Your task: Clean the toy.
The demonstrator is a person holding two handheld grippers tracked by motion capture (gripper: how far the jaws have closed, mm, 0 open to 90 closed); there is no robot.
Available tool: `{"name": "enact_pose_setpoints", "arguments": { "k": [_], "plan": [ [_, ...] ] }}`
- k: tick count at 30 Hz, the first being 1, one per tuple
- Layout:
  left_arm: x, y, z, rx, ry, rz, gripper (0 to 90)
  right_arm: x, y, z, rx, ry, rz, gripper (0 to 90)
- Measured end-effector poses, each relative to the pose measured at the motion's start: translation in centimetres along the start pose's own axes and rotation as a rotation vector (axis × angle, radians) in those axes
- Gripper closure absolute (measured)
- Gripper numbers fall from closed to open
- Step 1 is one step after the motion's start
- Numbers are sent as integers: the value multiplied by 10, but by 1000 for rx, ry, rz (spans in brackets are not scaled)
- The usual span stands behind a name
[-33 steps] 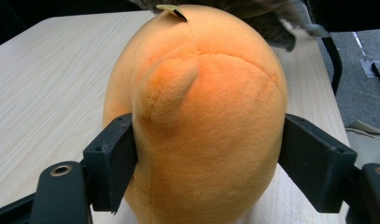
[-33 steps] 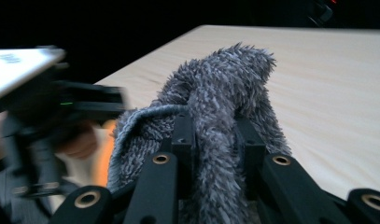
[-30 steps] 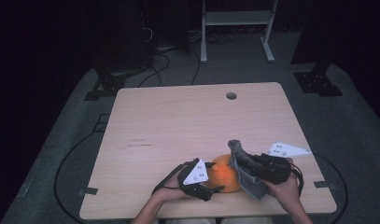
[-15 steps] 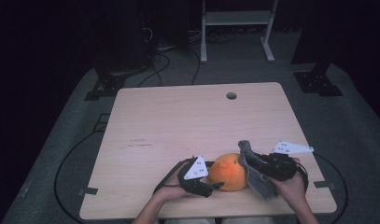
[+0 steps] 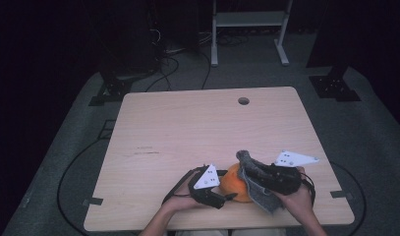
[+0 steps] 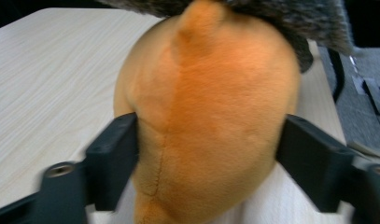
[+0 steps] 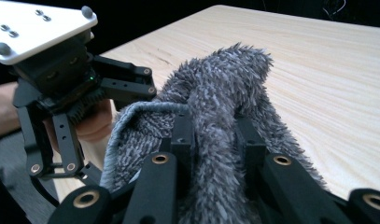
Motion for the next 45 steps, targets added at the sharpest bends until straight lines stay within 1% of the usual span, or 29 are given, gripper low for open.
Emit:
{"name": "enact_pose_setpoints", "arguments": {
  "k": [2,4,6,7,8,9,10,12,14,15,16,17,18,20,22,23,24,25,26,28,30,32,34,37,38,39,41,43,45],
  "plan": [
    [-1,-8,0,-27,23,-14,112,1,2,1,5,-8,0,730],
    [-2,-12,1,-26,29,5,101,0,2,1,4,-5,0,728],
    [-2,-10,1,1,29,9,188,2,2,1,2,-3,4,727],
    [-2,-8,0,17,22,2,258,5,3,1,9,-12,1,726],
    [-2,-7,-2,21,12,-9,303,8,5,1,18,-30,1,726],
    [-1,-7,-3,23,6,-15,329,12,8,2,25,-28,15,726],
    [0,-7,-4,24,0,-19,338,14,10,2,22,-23,28,726],
    [1,-9,-6,34,5,-19,339,21,16,6,18,-33,54,726],
    [1,-9,-7,47,23,-21,339,32,23,12,15,-62,90,727],
    [1,-9,-8,57,32,-22,342,38,26,14,10,-86,109,729],
    [1,-8,-10,74,39,-37,346,40,28,15,12,-95,122,731],
    [2,-7,-15,87,23,-51,349,42,31,12,24,-99,131,732],
    [3,-5,-21,97,-6,-68,349,39,33,8,46,-94,123,732],
    [4,0,-34,116,-29,-89,351,31,36,-3,89,-81,94,732],
    [4,5,-41,122,-38,-88,356,19,37,-13,125,-58,60,732],
    [5,7,-43,115,-44,-90,359,11,36,-19,139,-35,51,732],
    [5,10,-45,105,-51,-90,361,6,35,-22,145,-18,48,732],
    [4,11,-46,93,-48,-91,364,1,35,-26,152,-6,37,732],
    [4,13,-47,70,-56,-100,363,-4,35,-29,158,-2,19,733],
    [3,15,-47,36,-93,-116,362,-14,33,-35,150,33,11,733],
    [4,15,-47,43,-84,-115,361,-25,31,-40,148,65,3,732],
    [7,15,-50,50,-77,-82,361,-33,27,-43,138,89,1,732],
    [11,15,-54,53,-62,-50,362,-34,21,-42,124,99,8,730],
    [11,16,-53,40,-59,-43,361,-26,17,-36,88,84,35,730],
    [9,15,-51,30,-61,-43,360,-22,17,-32,76,78,43,730],
    [8,12,-48,18,-52,-42,344,-19,15,-28,62,64,49,730],
    [6,9,-43,36,-19,-33,245,-10,11,-16,26,39,59,729],
    [2,9,-40,58,11,-33,173,-2,9,-10,19,9,57,728],
    [-1,11,-38,58,45,-29,121,5,11,-8,28,-20,57,727]
  ]
}}
Point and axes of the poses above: each handheld gripper's, and its own axes: y roughly backward along the jaws, z roughly out of its underside, x roughly to its right, the point moved 2 cm from there along -y, roughly forward along the jaws, and after that the axes turned 10 degrees about x, right-handed, at the moved point
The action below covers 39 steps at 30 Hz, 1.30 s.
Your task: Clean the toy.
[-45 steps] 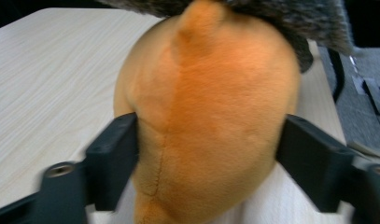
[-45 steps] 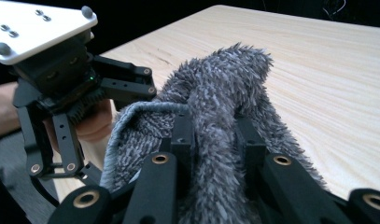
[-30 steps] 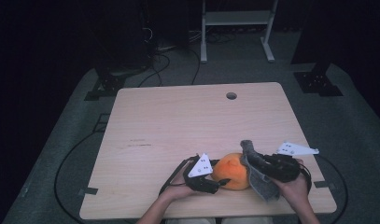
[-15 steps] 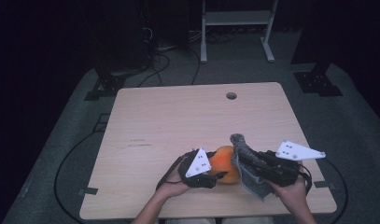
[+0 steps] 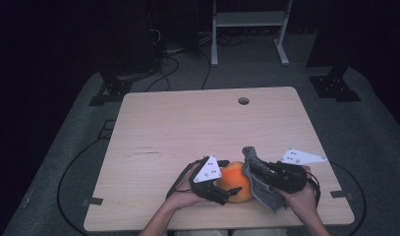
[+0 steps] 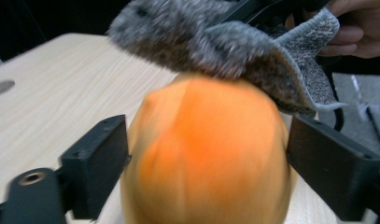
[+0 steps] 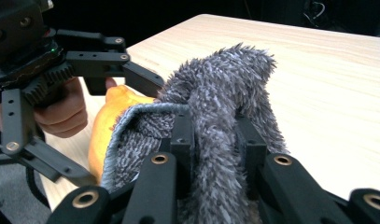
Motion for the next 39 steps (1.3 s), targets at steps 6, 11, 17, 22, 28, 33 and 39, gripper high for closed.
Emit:
{"name": "enact_pose_setpoints", "arguments": {
  "k": [6,11,17,22,28,33,39],
  "plan": [
    [-1,-8,14,9,13,-13,227,10,2,5,9,1,34,717],
    [-3,-11,13,13,40,-59,289,6,5,5,48,31,60,737],
    [-11,-9,16,18,107,-101,291,-23,-7,0,43,127,-10,737],
    [-13,-6,16,30,139,-79,316,-12,-4,3,42,127,31,736],
    [-19,-4,18,47,184,-104,306,13,2,17,11,50,127,740],
    [-19,-7,19,64,208,-155,304,-9,-1,10,36,106,68,743],
    [-18,-5,19,88,214,-122,191,0,0,12,27,84,89,742]
  ]
}}
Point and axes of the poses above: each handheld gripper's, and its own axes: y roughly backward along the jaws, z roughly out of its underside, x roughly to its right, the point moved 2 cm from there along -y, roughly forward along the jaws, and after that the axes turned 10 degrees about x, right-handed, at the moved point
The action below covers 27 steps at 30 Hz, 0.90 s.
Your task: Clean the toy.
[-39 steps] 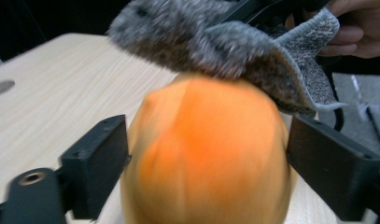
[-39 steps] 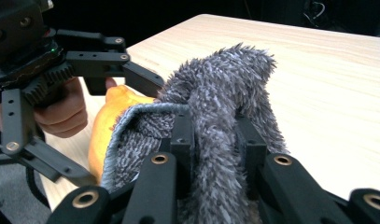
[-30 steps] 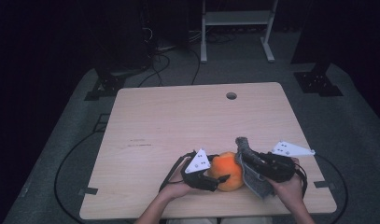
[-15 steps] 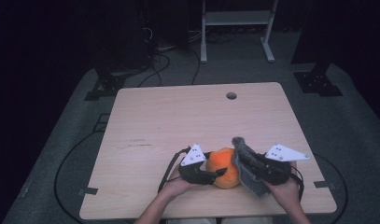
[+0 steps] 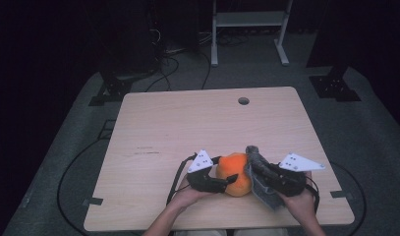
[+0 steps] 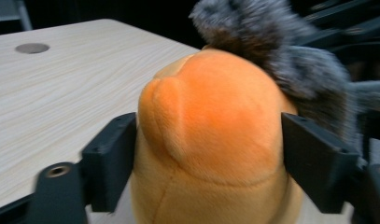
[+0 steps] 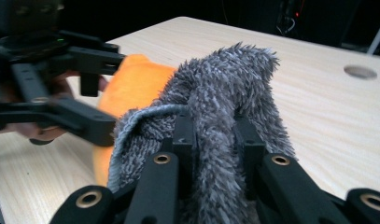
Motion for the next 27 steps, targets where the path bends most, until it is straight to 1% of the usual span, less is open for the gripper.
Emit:
{"name": "enact_pose_setpoints", "arguments": {
  "k": [2,3,4,5,6,7,9,10,12,14,15,16,19,20,22,23,24,25,26,27],
  "plan": [
    [2,-2,1,-8,-24,-2,191,6,1,3,0,-31,6,741],
    [3,-3,2,-9,-39,3,189,7,1,3,2,-36,6,741],
    [4,-3,3,-14,-60,-6,187,7,1,3,2,-40,6,742],
    [5,-3,4,-11,-66,-7,201,6,1,3,5,-41,0,741],
    [5,-2,4,-11,-73,-12,236,5,2,2,6,-41,-1,742],
    [6,-3,4,-14,-86,-28,264,2,2,2,5,-33,-1,743],
    [9,-5,5,-11,-88,-40,292,-4,2,-1,16,-20,-17,744],
    [10,-6,5,-9,-96,-44,295,-9,1,-3,16,-5,-27,744],
    [11,-6,5,-9,-105,-45,293,-16,-1,-5,22,20,-53,743],
    [9,-2,5,-15,-95,-32,269,-21,-1,-7,15,58,-69,743],
    [7,-1,5,-14,-81,-26,240,-20,-1,-7,14,54,-73,743],
    [6,-1,5,-10,-71,-21,232,-17,0,-6,17,46,-68,743],
    [8,-5,5,-10,-78,-25,272,-1,2,0,10,11,-17,743],
    [10,-6,5,-11,-84,-27,279,2,3,1,7,0,-14,742],
    [12,-7,5,-9,-92,-25,295,3,4,1,5,-11,-10,743],
    [13,-8,5,-10,-95,-24,305,1,4,0,7,-9,-11,743],
    [16,-8,5,-16,-114,-19,311,-1,4,-1,8,-5,-14,744],
    [19,-9,5,-26,-137,-9,317,-6,4,-3,9,10,-25,744],
    [23,-9,5,-33,-170,10,316,-10,3,-5,11,29,-35,744],
    [25,-8,5,-35,-183,24,311,-13,3,-8,14,45,-48,744]
  ]
}}
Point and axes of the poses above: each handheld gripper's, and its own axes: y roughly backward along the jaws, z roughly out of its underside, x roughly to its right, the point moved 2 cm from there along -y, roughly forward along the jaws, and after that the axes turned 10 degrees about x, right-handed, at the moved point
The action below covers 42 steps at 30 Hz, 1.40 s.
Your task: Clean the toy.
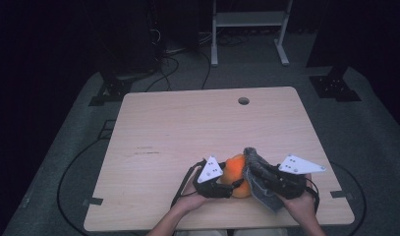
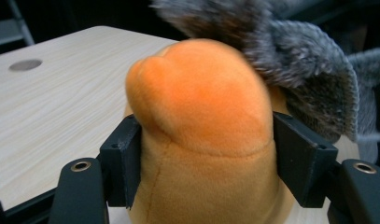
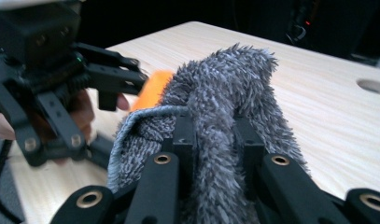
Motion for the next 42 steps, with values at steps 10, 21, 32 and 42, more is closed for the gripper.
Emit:
{"name": "enact_pose_setpoints", "arguments": {
  "k": [10,21,32,42],
  "plan": [
    [19,-3,-2,-19,-143,73,246,-15,1,-15,6,55,-67,744],
    [11,-2,4,-36,-57,112,282,-4,3,-14,-49,-2,-133,745],
    [24,-5,5,-45,-153,147,231,20,15,-8,-85,-75,-108,746],
    [26,-1,8,-56,-228,181,246,13,7,-6,-93,-77,-156,747]
  ]
}}
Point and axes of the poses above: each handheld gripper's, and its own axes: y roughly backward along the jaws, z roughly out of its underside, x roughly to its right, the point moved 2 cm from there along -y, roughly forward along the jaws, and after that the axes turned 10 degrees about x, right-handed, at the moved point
